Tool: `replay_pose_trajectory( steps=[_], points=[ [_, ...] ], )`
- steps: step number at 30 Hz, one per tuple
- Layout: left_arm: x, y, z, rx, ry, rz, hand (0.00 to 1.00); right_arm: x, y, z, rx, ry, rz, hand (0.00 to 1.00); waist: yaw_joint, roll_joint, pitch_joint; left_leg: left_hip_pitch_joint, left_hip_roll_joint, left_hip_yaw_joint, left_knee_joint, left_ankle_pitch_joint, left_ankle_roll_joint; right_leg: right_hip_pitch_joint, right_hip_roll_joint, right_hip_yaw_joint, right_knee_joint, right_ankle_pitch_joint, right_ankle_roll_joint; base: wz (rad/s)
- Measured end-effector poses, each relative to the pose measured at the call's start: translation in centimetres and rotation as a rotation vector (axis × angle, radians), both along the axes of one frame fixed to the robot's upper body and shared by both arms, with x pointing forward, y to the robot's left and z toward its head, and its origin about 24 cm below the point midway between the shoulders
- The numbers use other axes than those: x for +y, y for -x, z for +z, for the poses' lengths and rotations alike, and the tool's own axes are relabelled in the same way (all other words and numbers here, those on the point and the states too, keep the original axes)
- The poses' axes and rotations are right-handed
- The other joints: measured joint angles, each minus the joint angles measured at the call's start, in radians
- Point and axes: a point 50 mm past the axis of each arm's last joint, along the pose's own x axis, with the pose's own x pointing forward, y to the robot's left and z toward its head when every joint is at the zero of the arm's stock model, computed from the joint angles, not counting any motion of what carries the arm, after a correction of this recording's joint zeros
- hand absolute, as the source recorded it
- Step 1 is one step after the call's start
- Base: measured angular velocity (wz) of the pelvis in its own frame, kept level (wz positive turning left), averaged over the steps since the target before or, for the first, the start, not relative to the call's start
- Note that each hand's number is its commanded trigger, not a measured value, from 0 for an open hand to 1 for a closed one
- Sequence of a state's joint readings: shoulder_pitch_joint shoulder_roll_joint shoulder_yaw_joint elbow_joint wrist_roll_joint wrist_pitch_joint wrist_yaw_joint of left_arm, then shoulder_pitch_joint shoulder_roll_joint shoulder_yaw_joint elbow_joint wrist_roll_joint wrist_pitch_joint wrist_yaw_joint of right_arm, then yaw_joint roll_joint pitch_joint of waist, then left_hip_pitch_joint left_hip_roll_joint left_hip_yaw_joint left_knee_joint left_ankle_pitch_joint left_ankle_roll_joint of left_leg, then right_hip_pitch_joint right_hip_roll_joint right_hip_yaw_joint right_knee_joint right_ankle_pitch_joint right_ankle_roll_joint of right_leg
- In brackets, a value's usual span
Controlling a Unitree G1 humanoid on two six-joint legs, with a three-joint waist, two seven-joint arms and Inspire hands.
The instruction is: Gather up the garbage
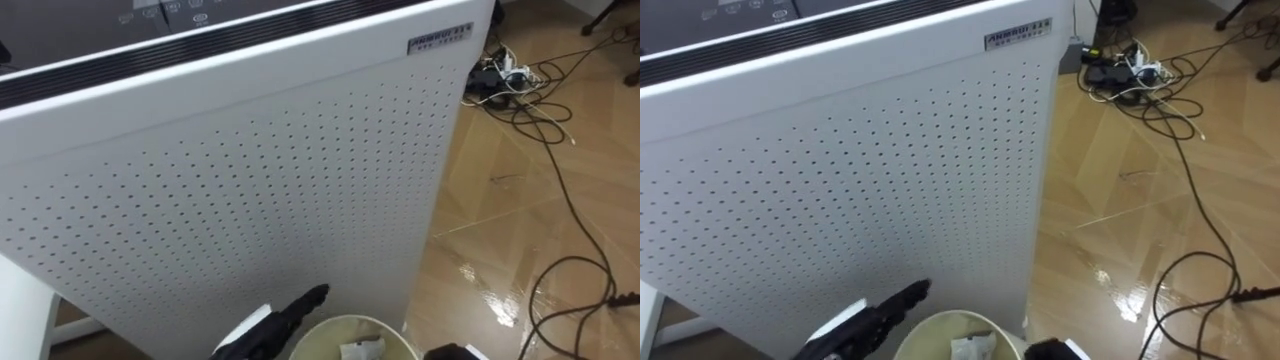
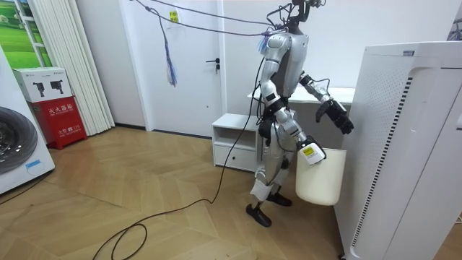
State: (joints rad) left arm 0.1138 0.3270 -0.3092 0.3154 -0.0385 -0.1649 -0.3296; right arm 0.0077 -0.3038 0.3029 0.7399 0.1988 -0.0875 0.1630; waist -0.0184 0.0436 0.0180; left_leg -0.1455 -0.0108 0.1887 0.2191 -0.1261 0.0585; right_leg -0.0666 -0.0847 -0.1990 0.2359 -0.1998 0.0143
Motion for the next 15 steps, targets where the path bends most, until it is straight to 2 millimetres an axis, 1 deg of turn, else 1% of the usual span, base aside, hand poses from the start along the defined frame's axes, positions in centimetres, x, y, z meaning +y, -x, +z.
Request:
replay_pose_trajectory(
  steps=[1,2,4,5,6,7,8,10,11,13,14,15],
  points=[
    [0.6,0.9,-1.1,0.055,0.004,0.047,0.00,-0.6,0.8,-0.7,0.042,0.006,-0.034,1.00,0.000,-0.003,0.0010,0.010,-0.001,0.000,-0.010,0.000,0.000,0.006,0.000,-0.001,-0.001,-0.001,0.001,0.00],
    [0.8,1.3,-1.7,0.082,0.007,0.069,0.00,-0.9,1.2,-1.0,0.063,0.011,-0.048,1.00,-0.001,-0.005,0.0019,0.016,-0.001,0.001,-0.017,0.000,-0.001,0.009,0.000,-0.001,-0.003,-0.001,0.002,0.00],
    [2.0,3.3,-4.1,0.211,0.010,0.169,0.00,-2.0,3.3,-2.3,0.158,0.030,-0.099,1.00,-0.001,-0.015,-0.0031,0.028,-0.003,0.000,-0.022,-0.001,-0.002,0.025,0.001,-0.002,-0.017,-0.001,0.002,0.00],
    [2.2,3.9,-4.7,0.243,0.014,0.199,0.00,-2.2,4.0,-2.6,0.181,0.028,-0.118,1.00,0.000,-0.020,-0.0035,0.032,-0.004,0.000,-0.022,-0.002,-0.003,0.030,0.001,-0.003,-0.019,-0.001,0.002,0.00],
    [2.8,5.0,-5.7,0.300,0.018,0.260,0.00,-2.5,4.8,-3.0,0.208,0.022,-0.163,1.00,0.000,-0.027,-0.0059,0.036,-0.004,-0.001,-0.022,-0.003,-0.005,0.037,0.002,-0.004,-0.025,-0.001,0.002,0.00],
    [3.3,6.1,-6.5,0.349,0.013,0.302,0.00,-2.8,5.5,-3.3,0.223,0.018,-0.216,1.00,0.000,-0.036,-0.0101,0.037,-0.004,-0.002,-0.024,-0.003,-0.005,0.041,0.003,-0.004,-0.032,-0.001,0.002,0.00],
    [3.5,6.6,-6.9,0.372,0.009,0.323,0.00,-3.1,5.9,-3.4,0.229,0.018,-0.242,1.00,0.001,-0.040,-0.0123,0.039,-0.003,-0.002,-0.024,-0.004,-0.005,0.041,0.004,-0.004,-0.032,-0.001,0.002,0.00],
    [4.5,8.7,-8.1,0.463,-0.011,0.389,0.00,-3.6,7.2,-3.7,0.265,0.013,-0.295,1.00,0.003,-0.054,-0.0152,0.056,-0.001,-0.001,-0.023,-0.010,-0.010,0.059,0.009,0.003,-0.035,-0.001,0.001,-0.05],
    [4.8,9.2,-8.4,0.486,-0.011,0.411,0.00,-3.7,7.6,-3.9,0.275,0.010,-0.315,1.00,0.004,-0.055,-0.0156,0.061,0.000,-0.001,-0.021,-0.013,-0.011,0.066,0.011,0.002,-0.037,-0.001,0.001,-0.03],
    [5.9,11.3,-9.5,0.578,0.000,0.535,0.00,-4.3,9.0,-4.2,0.308,0.004,-0.388,1.00,0.008,-0.056,-0.0171,0.089,0.003,-0.001,-0.023,-0.022,-0.015,0.093,0.014,0.009,-0.051,-0.001,0.001,-0.09],
    [6.3,11.8,-9.8,0.599,-0.001,0.569,0.00,-4.4,9.2,-4.2,0.313,0.004,-0.402,1.00,0.010,-0.056,-0.0173,0.093,0.003,0.000,-0.023,-0.023,-0.016,0.097,0.015,0.009,-0.052,-0.001,0.001,-0.11],
    [6.9,12.8,-10.1,0.631,-0.013,0.629,0.00,-4.7,9.8,-4.4,0.326,0.001,-0.431,1.00,0.010,-0.058,-0.0160,0.104,0.003,0.000,-0.026,-0.023,-0.016,0.107,0.015,0.009,-0.054,-0.001,0.001,0.00]
  ],
)
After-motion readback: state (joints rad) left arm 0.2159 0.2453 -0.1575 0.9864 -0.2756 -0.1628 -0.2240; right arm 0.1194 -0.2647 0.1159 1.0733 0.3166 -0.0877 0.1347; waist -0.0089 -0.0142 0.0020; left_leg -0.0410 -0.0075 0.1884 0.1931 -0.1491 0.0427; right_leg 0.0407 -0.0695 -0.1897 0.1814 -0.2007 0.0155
